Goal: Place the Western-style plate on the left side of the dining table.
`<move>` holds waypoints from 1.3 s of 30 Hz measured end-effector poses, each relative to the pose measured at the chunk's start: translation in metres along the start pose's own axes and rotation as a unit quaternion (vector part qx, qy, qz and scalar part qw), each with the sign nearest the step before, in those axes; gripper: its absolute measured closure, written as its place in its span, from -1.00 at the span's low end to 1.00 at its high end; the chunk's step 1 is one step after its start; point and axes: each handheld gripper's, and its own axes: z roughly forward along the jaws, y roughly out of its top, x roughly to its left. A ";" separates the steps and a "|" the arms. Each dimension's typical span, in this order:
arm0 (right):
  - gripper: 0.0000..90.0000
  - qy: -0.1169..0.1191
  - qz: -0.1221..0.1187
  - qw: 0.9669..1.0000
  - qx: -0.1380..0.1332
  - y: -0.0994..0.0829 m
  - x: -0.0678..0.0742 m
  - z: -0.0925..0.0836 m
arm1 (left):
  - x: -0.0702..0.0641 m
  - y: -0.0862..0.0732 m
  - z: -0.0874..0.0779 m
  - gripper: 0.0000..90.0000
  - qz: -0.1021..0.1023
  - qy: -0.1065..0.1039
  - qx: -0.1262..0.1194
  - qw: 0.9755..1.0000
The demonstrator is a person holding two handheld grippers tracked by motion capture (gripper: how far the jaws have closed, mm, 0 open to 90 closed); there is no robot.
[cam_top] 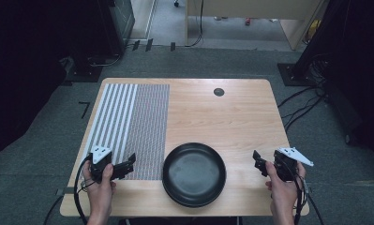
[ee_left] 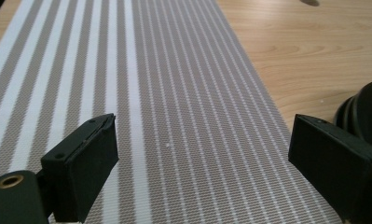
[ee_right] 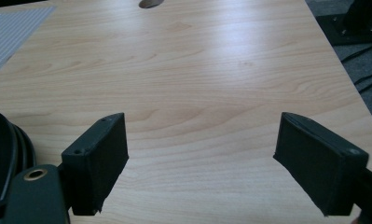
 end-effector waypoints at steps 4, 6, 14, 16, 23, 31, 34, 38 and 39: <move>-0.63 0.009 -0.003 1.000 -0.003 0.005 0.006 0.002 | -0.012 0.002 0.005 -0.82 0.005 -0.013 0.000 1.000; -0.63 0.011 -0.004 1.000 -0.004 0.007 0.009 0.003 | -0.018 0.003 0.007 -0.82 0.009 -0.019 0.001 1.000; -0.63 0.024 -0.004 1.000 -0.004 0.009 0.018 0.005 | -0.031 0.004 0.012 -0.82 0.014 -0.037 0.000 0.999; -0.63 0.027 -0.005 1.000 -0.003 0.008 0.020 0.005 | -0.035 0.004 0.012 -0.82 0.015 -0.043 0.001 0.999; -0.62 0.047 0.001 0.999 -0.003 0.008 0.029 0.005 | -0.048 0.001 0.017 -0.82 0.022 -0.065 0.009 0.998; -0.62 0.067 -0.009 0.998 0.003 0.006 0.040 0.006 | -0.058 0.000 0.016 -0.82 0.026 -0.088 0.011 0.996; -0.61 0.075 -0.005 0.997 0.002 0.004 0.045 0.006 | -0.065 -0.002 0.017 -0.82 0.029 -0.101 0.015 0.994; -0.52 0.072 -0.013 0.997 0.006 0.001 0.055 0.009 | -0.072 -0.004 0.019 -0.82 0.033 -0.121 0.019 0.992; -0.49 0.072 -0.017 0.997 0.007 0.001 0.058 0.010 | -0.073 -0.004 0.019 -0.82 0.031 -0.128 0.018 0.991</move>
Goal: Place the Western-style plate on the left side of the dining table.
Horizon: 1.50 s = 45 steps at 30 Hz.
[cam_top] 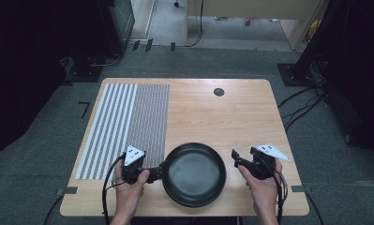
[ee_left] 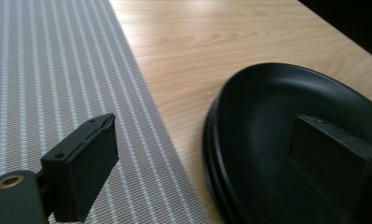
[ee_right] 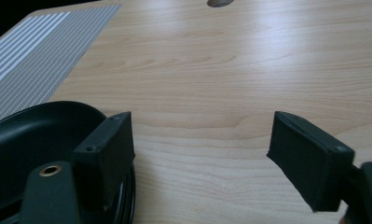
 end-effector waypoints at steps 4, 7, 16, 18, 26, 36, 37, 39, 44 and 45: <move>-0.45 0.009 -0.009 1.000 0.006 -0.004 0.010 0.005 | -0.006 -0.001 0.003 -0.82 0.004 -0.021 0.003 1.000; -0.10 0.030 -0.030 0.999 0.007 -0.008 0.021 0.008 | -0.014 -0.004 0.008 -0.69 0.007 -0.028 0.015 0.999; 0.32 0.069 -0.036 0.996 0.038 -0.021 0.031 0.013 | -0.020 -0.018 0.013 0.10 0.013 -0.026 0.040 0.999; 0.36 0.064 -0.034 0.996 0.046 -0.025 0.030 0.014 | -0.019 -0.019 0.013 0.19 0.006 -0.024 0.041 0.999; 0.79 0.075 0.003 0.995 0.064 -0.031 0.026 0.013 | -0.014 -0.021 0.014 0.34 0.000 -0.019 0.052 0.998; 0.87 0.083 0.032 0.994 0.068 -0.036 0.027 0.012 | -0.012 -0.024 0.013 0.50 -0.003 -0.021 0.062 0.998; 0.87 0.083 0.032 0.994 0.068 -0.036 0.027 0.012 | -0.011 -0.024 0.014 0.50 -0.005 -0.021 0.064 0.998; 0.88 0.089 0.033 0.993 0.065 -0.037 0.027 0.013 | -0.008 -0.024 0.015 0.51 -0.010 -0.023 0.074 0.997; 0.90 0.119 0.063 0.989 0.068 -0.038 0.021 0.016 | -0.007 -0.024 0.016 0.54 -0.019 -0.029 0.077 0.996; 0.90 0.122 0.067 0.988 0.068 -0.038 0.021 0.016 | -0.007 -0.024 0.016 0.54 -0.020 -0.029 0.077 0.996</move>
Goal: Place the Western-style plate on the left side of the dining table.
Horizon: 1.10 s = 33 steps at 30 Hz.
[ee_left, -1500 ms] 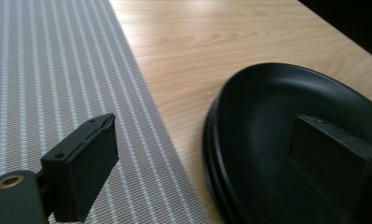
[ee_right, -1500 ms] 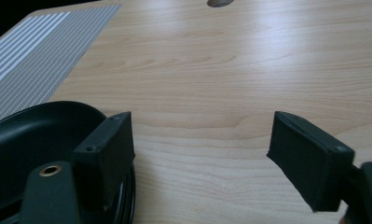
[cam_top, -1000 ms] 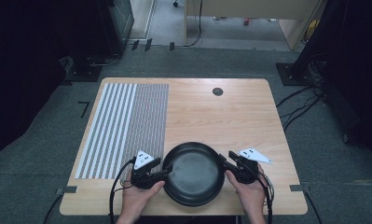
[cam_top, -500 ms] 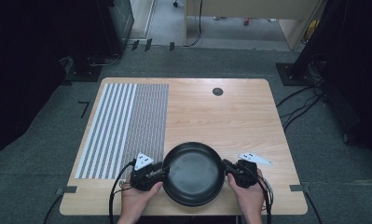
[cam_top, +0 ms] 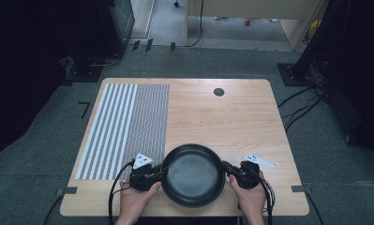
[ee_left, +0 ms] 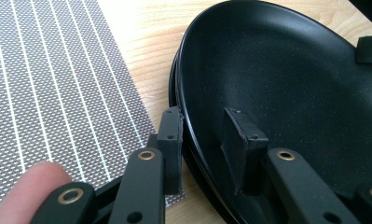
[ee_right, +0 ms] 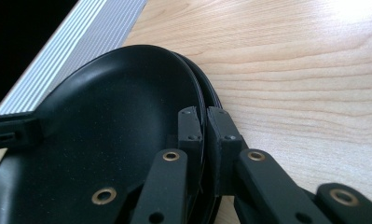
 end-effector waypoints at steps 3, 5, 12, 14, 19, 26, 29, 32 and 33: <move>0.90 0.000 -0.002 1.000 -0.001 0.000 0.000 0.000 | 0.001 0.000 -0.001 0.56 -0.004 0.000 0.001 1.000; 0.90 0.001 -0.002 1.000 -0.002 -0.001 0.000 0.001 | 0.001 0.001 -0.003 0.57 -0.006 0.001 -0.001 1.000; 0.89 0.012 0.004 1.000 -0.001 -0.006 0.006 0.006 | 0.008 0.004 -0.012 0.62 -0.013 0.006 -0.012 1.000; 0.89 0.014 0.005 1.000 -0.002 -0.007 0.009 0.008 | 0.010 0.005 -0.016 0.63 -0.013 0.008 -0.015 1.000; 0.85 0.018 0.006 1.000 -0.004 -0.011 0.013 0.013 | 0.014 0.004 -0.022 0.66 -0.008 0.008 -0.023 1.000; 0.76 0.014 0.026 1.000 -0.003 -0.017 0.017 0.020 | 0.016 0.003 -0.022 0.66 -0.003 0.000 -0.023 1.000; 0.81 0.026 0.060 0.998 -0.004 -0.018 0.013 0.020 | 0.016 0.001 -0.023 0.63 -0.012 -0.007 -0.014 1.000; 0.85 0.047 0.099 0.994 -0.012 -0.021 0.007 0.020 | 0.018 -0.004 -0.025 0.49 -0.034 -0.031 0.003 0.999; 0.85 0.049 0.103 0.993 -0.012 -0.021 0.006 0.019 | 0.017 -0.005 -0.025 0.49 -0.036 -0.035 0.003 0.999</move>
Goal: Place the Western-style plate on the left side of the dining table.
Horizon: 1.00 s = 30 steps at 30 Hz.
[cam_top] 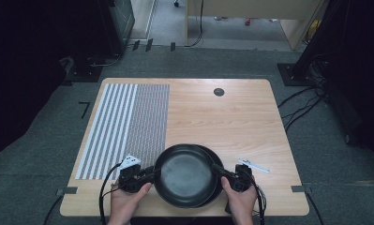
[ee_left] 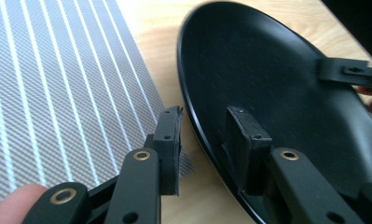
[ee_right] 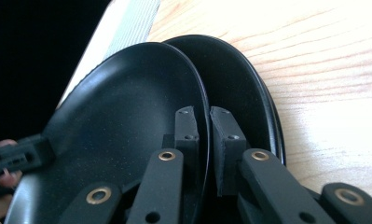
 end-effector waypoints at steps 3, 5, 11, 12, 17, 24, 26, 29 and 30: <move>0.86 -0.002 0.003 1.000 -0.002 0.000 0.000 0.000 | -0.004 -0.002 0.000 0.53 0.003 0.003 0.002 1.000; 0.88 0.003 0.019 1.000 -0.003 0.000 -0.001 -0.001 | -0.001 -0.002 0.000 0.56 -0.011 -0.007 0.001 1.000; 0.91 0.007 0.051 0.999 -0.004 0.000 -0.001 -0.003 | -0.003 -0.001 0.000 0.60 -0.022 0.000 -0.003 1.000; 0.91 0.010 0.058 0.998 -0.010 0.001 -0.001 -0.003 | -0.003 -0.001 -0.001 0.61 -0.024 0.001 -0.005 1.000; 0.90 0.008 0.056 0.998 -0.017 0.003 0.001 -0.003 | -0.001 0.000 0.000 0.63 -0.035 -0.004 -0.002 0.999; 0.87 0.019 0.075 0.997 -0.015 0.009 0.002 -0.004 | -0.003 0.008 -0.004 0.66 -0.026 -0.002 -0.006 1.000; 0.87 0.018 0.071 0.997 -0.016 0.011 0.004 -0.003 | -0.002 0.010 -0.005 0.66 -0.028 -0.002 -0.009 1.000; 0.87 0.020 0.062 0.998 -0.016 0.017 0.012 -0.001 | 0.001 0.013 -0.009 0.66 -0.028 -0.003 -0.013 1.000; 0.87 0.020 0.062 0.998 -0.016 0.017 0.012 -0.001 | 0.002 0.014 -0.010 0.66 -0.030 -0.003 -0.015 0.999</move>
